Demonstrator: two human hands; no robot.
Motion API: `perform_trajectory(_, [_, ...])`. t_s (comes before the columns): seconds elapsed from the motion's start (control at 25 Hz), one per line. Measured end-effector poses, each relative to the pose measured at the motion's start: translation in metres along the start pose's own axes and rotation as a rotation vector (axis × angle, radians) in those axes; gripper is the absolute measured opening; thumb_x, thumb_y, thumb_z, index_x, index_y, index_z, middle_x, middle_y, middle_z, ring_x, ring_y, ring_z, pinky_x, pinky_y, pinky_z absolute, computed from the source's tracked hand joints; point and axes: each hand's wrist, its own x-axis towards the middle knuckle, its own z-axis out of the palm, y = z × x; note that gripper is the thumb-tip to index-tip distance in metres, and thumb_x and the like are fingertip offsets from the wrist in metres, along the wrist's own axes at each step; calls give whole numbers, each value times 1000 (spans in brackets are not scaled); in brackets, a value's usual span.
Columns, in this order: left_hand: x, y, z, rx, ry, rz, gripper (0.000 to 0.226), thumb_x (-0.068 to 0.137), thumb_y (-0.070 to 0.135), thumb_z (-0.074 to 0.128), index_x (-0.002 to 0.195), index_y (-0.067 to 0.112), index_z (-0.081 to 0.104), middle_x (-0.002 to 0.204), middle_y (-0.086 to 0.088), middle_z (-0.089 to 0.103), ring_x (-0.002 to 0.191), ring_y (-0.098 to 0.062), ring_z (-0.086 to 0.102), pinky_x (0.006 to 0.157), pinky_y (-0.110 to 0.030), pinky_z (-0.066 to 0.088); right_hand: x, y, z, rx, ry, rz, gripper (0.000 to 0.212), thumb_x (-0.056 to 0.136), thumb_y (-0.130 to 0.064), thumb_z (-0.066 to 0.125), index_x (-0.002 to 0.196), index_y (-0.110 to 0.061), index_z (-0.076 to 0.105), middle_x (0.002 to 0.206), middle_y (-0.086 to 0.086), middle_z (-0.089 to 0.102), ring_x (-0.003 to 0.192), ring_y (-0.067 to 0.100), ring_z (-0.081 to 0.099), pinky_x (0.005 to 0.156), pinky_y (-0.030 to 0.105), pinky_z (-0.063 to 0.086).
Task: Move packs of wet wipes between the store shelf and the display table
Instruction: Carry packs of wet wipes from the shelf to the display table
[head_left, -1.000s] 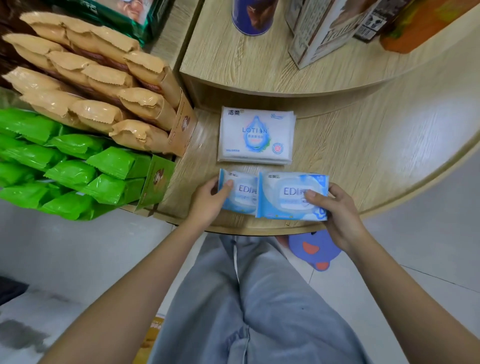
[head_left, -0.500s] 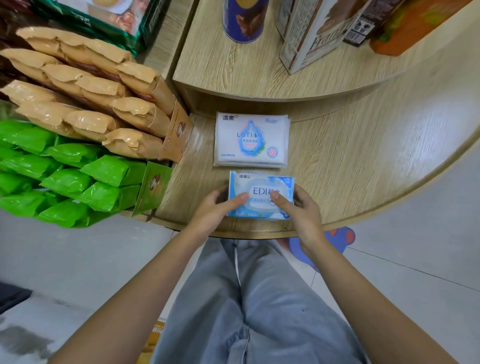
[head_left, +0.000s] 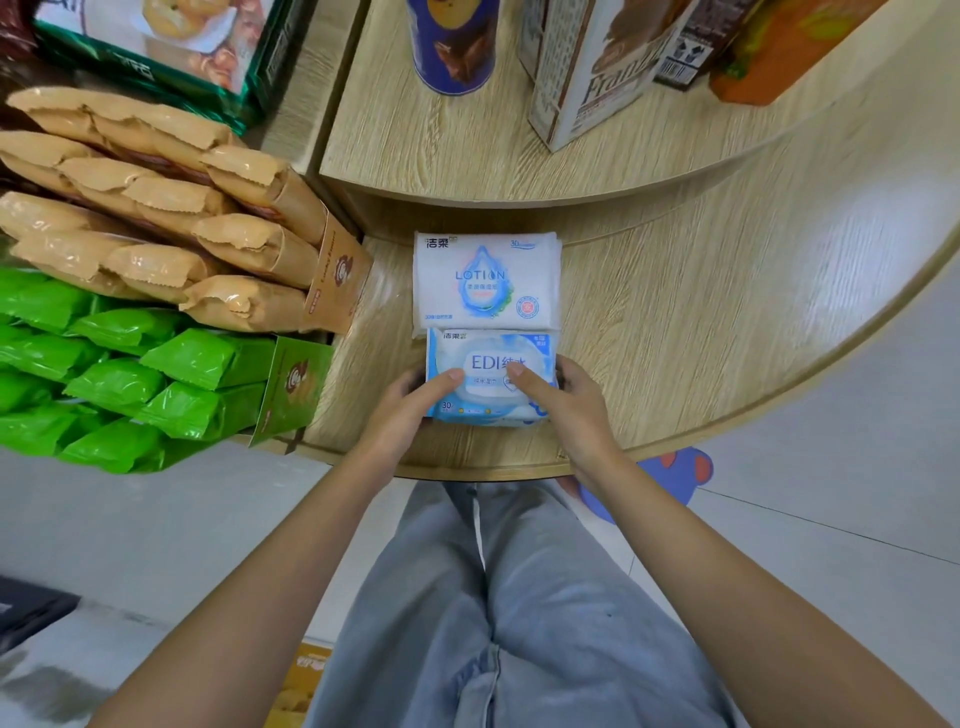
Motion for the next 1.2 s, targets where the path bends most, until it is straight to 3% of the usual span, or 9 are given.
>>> perform_trajectory(0.16, [-1,-11,-16,53,132,53,32,86,47,56,106,24,64,106,6,68,98,-7,61,84,-27,47,-8,5,-25,-65,67,13,44,77,-48,66,108,-18,63,102,-2,66,94,14,61,84,29,48])
perform_trajectory(0.24, [-10,-20,-27,77,286,70,26,90,40,50,94,20,67,98,1,69,95,-16,62,80,-30,47,-24,11,-41,-39,142,-43,20,82,-40,60,94,-25,65,96,6,68,91,21,61,86,37,48])
perform_trajectory(0.32, [-24,-35,-36,209,286,75,20,94,22,48,83,17,64,85,-1,67,89,-22,62,74,-28,46,-43,23,-55,-37,210,-91,8,91,-22,57,86,-25,63,89,9,68,86,23,61,87,40,47])
perform_trajectory(0.52, [-47,-68,-17,1000,-219,156,15,93,20,52,80,19,59,81,-2,65,84,-22,60,66,-27,38,-123,88,-76,-129,405,-37,16,89,-5,57,101,-14,62,84,5,64,82,20,60,81,33,47])
perform_trajectory(0.64, [-59,-74,43,1291,-532,352,13,91,14,54,96,16,65,98,-7,69,92,-23,63,80,-30,45,-192,147,-86,-57,475,128,19,89,-9,57,106,-12,63,93,5,62,86,20,60,72,22,43])
perform_trajectory(0.72, [-73,-76,96,1411,-665,481,18,91,14,54,104,12,66,105,-8,69,100,-26,63,86,-31,46,-240,189,-94,-20,516,236,23,90,-13,55,112,-11,63,97,4,61,90,20,59,68,16,40])
perform_trajectory(0.96, [-148,-118,278,1589,-1004,728,24,93,12,52,114,7,63,114,-9,67,107,-24,60,87,-26,42,-362,305,-121,320,824,520,27,90,-15,56,115,-9,62,105,9,67,93,25,64,81,28,44])
perform_trajectory(1.12, [-198,-188,386,1671,-1140,728,21,92,11,53,111,8,63,97,-6,64,94,-23,60,61,-11,39,-412,363,-168,560,914,560,26,90,-16,54,115,-9,61,103,12,68,94,27,66,79,31,46])
perform_trajectory(1.2, [-223,-223,430,1695,-1147,741,20,90,9,56,108,8,65,91,-3,62,90,-21,59,67,-14,36,-435,383,-215,590,942,554,27,91,-17,54,116,-8,61,103,12,68,95,27,65,74,28,44])
